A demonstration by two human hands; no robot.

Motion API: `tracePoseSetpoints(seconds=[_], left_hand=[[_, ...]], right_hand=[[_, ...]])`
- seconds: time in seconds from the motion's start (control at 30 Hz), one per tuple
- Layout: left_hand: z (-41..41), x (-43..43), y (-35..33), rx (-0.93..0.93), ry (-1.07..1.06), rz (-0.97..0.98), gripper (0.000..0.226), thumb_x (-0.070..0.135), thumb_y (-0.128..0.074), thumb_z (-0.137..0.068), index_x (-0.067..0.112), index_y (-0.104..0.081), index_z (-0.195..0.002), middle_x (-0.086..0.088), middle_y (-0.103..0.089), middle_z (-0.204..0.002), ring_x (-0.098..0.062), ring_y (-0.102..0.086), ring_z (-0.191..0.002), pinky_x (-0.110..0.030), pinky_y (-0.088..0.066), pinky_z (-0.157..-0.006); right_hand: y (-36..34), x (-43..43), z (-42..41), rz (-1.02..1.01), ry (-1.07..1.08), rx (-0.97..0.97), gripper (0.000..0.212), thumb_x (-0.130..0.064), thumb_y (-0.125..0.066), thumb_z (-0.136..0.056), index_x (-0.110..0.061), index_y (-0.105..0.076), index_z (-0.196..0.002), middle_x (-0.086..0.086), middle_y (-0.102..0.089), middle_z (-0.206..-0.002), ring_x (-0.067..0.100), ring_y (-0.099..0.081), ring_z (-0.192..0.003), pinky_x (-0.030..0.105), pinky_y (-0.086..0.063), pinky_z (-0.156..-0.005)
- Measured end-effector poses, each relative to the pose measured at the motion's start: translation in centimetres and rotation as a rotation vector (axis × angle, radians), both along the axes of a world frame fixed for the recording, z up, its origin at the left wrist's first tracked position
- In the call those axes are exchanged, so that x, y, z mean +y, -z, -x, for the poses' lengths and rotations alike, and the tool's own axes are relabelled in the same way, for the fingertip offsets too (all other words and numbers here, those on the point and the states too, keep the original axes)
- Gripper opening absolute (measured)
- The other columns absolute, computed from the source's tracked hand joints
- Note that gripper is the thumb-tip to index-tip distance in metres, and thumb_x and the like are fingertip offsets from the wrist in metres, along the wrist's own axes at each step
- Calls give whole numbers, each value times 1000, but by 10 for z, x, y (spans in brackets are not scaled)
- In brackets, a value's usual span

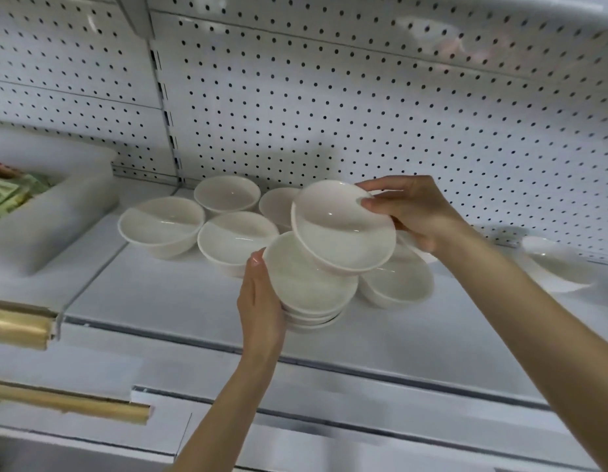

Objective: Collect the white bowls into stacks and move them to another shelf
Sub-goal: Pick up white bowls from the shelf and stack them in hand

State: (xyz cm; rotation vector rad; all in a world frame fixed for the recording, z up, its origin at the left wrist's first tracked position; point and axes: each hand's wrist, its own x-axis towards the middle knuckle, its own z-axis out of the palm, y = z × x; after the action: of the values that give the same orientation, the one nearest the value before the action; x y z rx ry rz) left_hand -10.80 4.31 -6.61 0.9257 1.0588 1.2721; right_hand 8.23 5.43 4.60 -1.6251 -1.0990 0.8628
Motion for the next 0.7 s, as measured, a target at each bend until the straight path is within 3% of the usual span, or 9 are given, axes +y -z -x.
tracePoseSetpoints(seconds=[0.13,0.2,0.27,0.4,0.53,0.7], left_hand=[[2,1,2,-36,35,39,47,51,-25,-101,33,-51,-135,15,-56,-131,-1,-51,-117,-17,-36,-94],[1,-1,2,-50,42,5,37,47,-26,-102,40,-56,-122,26,-60,-117,15,-55,-104,-6,-40,-85],[0,-1,1,-55,34,-15,31,44,-27,-102,44,-57,-113,30,-60,-110,23,-53,-96,-3,-40,-79],[3,-2,7,-51,-3,-58,43,48,-30,-101,30,-53,-132,13,-57,-132,1,-50,-121,-23,-39,-101],[10,0,6,16,-4,-225,48,58,-34,-95,31,-53,-130,16,-58,-129,7,-51,-117,-10,-41,-94],[11,14,1,36,89,-348,56,56,-30,-92,29,-45,-139,18,-53,-135,4,-47,-125,-16,-40,-100]], right_hand=[[8,-10,14,-6,33,14,22,0,-71,-82,-10,-73,-101,3,-72,-78,10,-65,-62,21,-55,-58],[13,-14,20,-13,47,27,23,0,-71,-81,-10,-73,-102,2,-72,-80,11,-65,-65,23,-55,-62],[17,-16,26,-13,67,41,22,0,-72,-81,-12,-73,-98,0,-73,-82,11,-66,-68,26,-55,-67],[23,-15,34,-9,99,71,20,0,-73,-80,-18,-72,-87,-7,-73,-75,5,-67,-63,23,-57,-66],[26,-15,35,-9,102,85,19,0,-73,-79,-18,-71,-85,-7,-73,-72,7,-68,-63,25,-58,-64],[26,-15,40,-12,94,77,19,0,-73,-80,-18,-71,-84,-7,-72,-68,6,-66,-58,23,-56,-60]])
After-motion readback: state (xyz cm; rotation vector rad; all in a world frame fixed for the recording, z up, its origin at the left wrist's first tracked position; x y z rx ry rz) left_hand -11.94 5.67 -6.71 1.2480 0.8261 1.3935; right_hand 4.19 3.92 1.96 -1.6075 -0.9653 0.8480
